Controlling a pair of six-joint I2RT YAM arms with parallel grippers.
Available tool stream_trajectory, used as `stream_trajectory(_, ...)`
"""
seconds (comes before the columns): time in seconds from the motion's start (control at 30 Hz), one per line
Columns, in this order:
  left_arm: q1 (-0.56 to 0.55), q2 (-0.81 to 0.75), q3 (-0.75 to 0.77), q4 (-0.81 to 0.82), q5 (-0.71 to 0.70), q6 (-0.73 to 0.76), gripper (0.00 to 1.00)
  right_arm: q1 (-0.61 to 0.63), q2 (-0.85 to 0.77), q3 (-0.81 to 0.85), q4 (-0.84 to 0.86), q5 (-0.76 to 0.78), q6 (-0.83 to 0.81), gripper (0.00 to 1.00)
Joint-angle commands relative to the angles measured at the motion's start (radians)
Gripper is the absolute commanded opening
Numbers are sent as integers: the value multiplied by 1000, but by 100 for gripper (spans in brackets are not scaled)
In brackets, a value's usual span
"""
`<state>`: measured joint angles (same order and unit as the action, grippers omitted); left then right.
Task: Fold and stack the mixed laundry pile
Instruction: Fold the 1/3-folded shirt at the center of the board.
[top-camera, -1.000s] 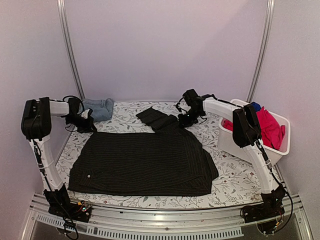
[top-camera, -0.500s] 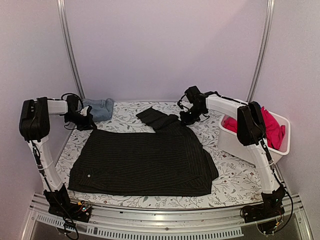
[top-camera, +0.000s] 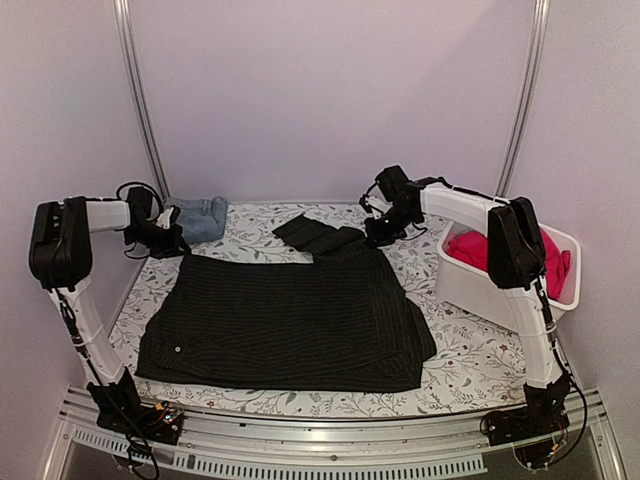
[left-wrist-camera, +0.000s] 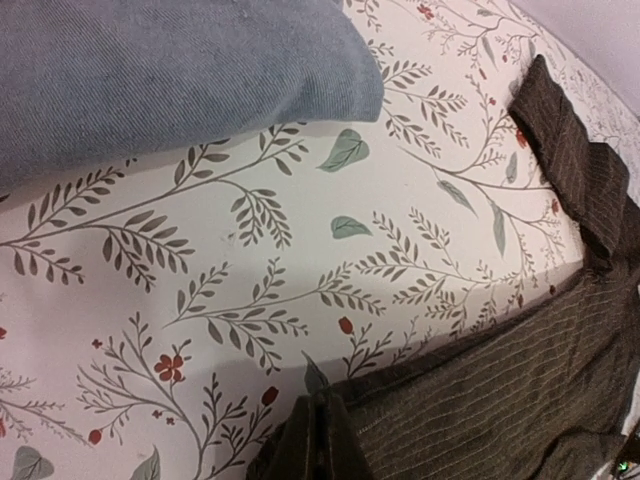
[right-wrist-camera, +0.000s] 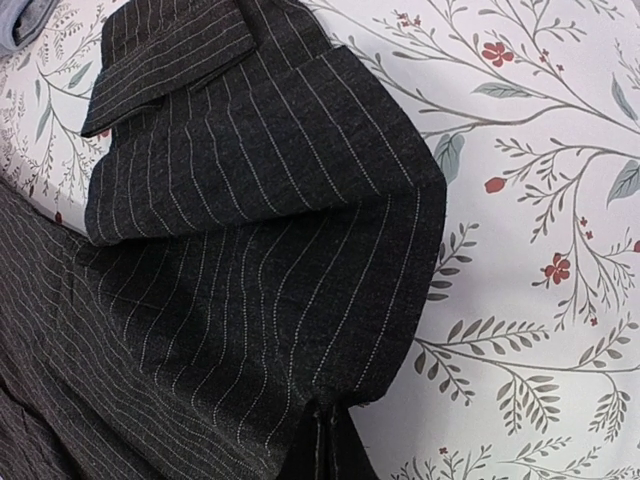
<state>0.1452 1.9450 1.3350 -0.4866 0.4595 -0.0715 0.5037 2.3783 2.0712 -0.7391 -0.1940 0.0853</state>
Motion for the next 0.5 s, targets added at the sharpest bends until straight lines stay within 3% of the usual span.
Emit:
stream_trajectory(0.0,-5,-51,-33,31,0,-2,0,-5,-89,-50,18,-15,4,0)
stream_trajectory(0.47,-32,-205,-161,20,-108,-50,0,20,-265,-268,70,-88,20,0)
